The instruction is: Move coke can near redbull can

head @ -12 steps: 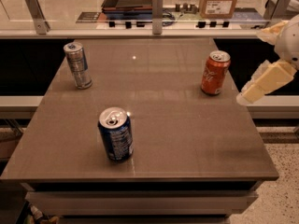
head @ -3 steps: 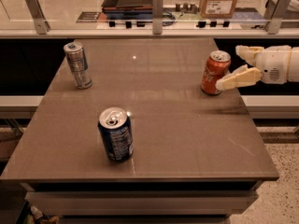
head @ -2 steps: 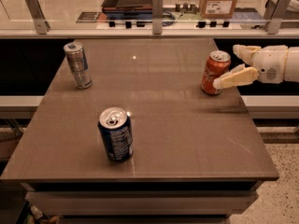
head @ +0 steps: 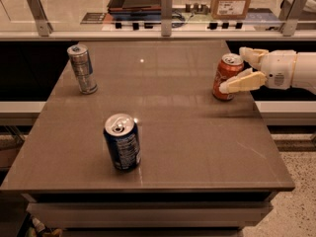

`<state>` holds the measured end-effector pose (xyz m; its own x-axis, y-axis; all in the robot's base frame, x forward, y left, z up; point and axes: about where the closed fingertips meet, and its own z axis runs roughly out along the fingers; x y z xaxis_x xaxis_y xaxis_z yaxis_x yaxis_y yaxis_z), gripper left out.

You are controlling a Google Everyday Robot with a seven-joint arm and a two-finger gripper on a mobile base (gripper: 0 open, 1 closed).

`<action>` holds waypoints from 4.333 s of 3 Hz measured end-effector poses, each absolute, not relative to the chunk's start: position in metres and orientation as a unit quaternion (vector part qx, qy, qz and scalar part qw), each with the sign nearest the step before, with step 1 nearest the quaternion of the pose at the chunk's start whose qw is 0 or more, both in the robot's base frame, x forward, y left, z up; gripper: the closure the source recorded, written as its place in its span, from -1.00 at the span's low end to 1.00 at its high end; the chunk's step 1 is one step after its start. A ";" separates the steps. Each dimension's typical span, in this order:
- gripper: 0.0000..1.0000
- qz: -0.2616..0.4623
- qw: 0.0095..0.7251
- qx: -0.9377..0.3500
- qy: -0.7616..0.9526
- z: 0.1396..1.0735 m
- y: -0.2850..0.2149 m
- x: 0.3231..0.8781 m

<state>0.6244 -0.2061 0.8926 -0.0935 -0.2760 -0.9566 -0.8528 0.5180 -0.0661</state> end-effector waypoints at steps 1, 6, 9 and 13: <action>-0.65 0.272 0.533 -0.411 0.688 0.892 -0.203 0.625; 1.00 0.279 0.528 -0.420 0.683 0.910 -0.172 0.637; 1.00 0.277 0.558 -0.394 0.676 0.957 -0.085 0.642; 1.00 0.290 0.536 -0.436 0.662 0.949 0.026 0.640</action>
Offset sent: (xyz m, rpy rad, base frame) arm 0.0004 0.0026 -0.0003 0.0003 0.0008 0.0042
